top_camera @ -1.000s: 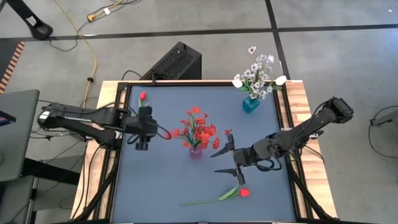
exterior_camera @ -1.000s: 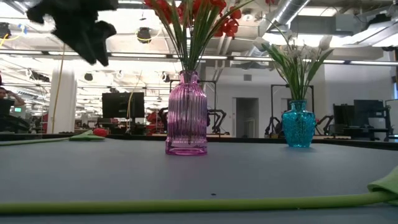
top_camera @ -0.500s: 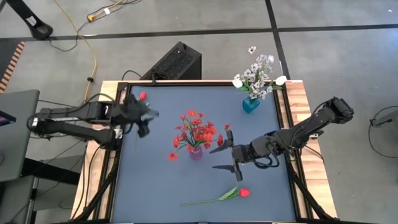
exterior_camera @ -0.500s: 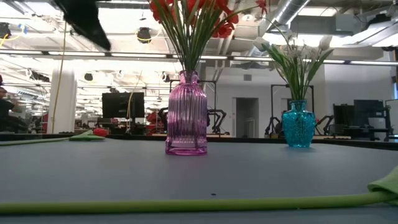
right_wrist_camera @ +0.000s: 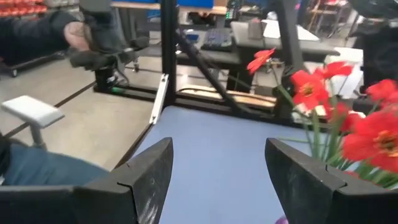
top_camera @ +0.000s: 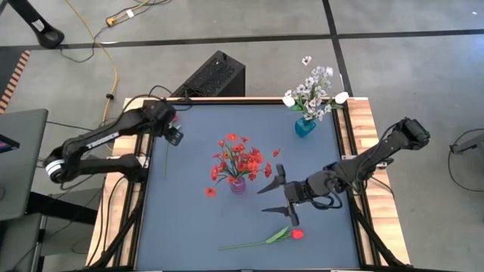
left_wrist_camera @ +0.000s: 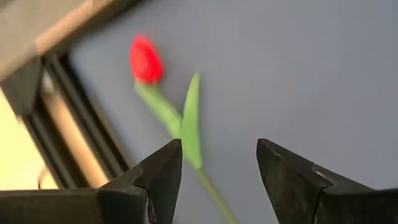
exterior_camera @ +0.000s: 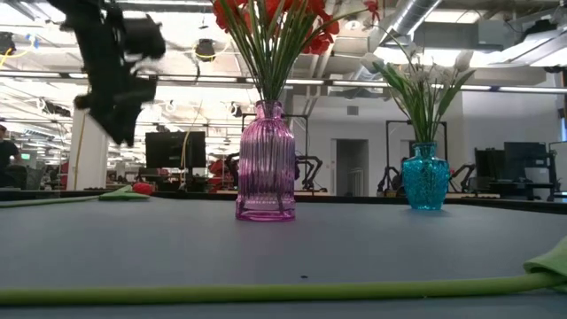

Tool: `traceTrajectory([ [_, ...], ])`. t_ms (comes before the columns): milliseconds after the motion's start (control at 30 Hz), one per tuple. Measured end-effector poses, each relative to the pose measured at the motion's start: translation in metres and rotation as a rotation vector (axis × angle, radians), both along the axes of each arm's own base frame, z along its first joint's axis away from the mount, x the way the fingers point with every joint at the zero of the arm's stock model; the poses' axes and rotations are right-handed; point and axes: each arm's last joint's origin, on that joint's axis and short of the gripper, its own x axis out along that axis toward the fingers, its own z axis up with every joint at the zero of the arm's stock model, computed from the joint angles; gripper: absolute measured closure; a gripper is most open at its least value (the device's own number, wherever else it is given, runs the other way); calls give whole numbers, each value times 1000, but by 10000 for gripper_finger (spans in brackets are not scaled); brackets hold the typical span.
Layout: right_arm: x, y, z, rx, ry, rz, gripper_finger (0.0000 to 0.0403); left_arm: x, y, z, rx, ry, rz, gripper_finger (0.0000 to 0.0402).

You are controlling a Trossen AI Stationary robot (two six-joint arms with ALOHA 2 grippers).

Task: Sort flowers into vase by color
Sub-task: Put the top red flower into the purple vase

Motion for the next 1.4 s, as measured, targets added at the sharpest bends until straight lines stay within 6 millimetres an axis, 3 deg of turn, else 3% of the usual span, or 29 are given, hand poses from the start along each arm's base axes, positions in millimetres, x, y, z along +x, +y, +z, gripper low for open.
traceTrajectory([
  [133, -2, 4, -3, -12, 26, 16, 121, 0, 10, -24, -89, 43, 47, 205],
  [367, -3, 4, -5, -20, 46, 18, 121, 9, 20, -44, -161, 148, 84, 205],
  [667, -6, 5, -14, -12, 147, 12, 121, 3, 16, -77, -258, 218, 151, 205],
  [867, -7, 5, -16, -25, 162, 11, 121, 7, 16, -86, -277, 120, 140, 205],
  [1233, -8, 6, -19, -14, 199, 32, 121, 0, 15, -93, -257, 156, 198, 206],
  [1400, -9, 6, -19, -13, 198, 34, 121, 3, 15, -106, -319, 154, 199, 240],
])
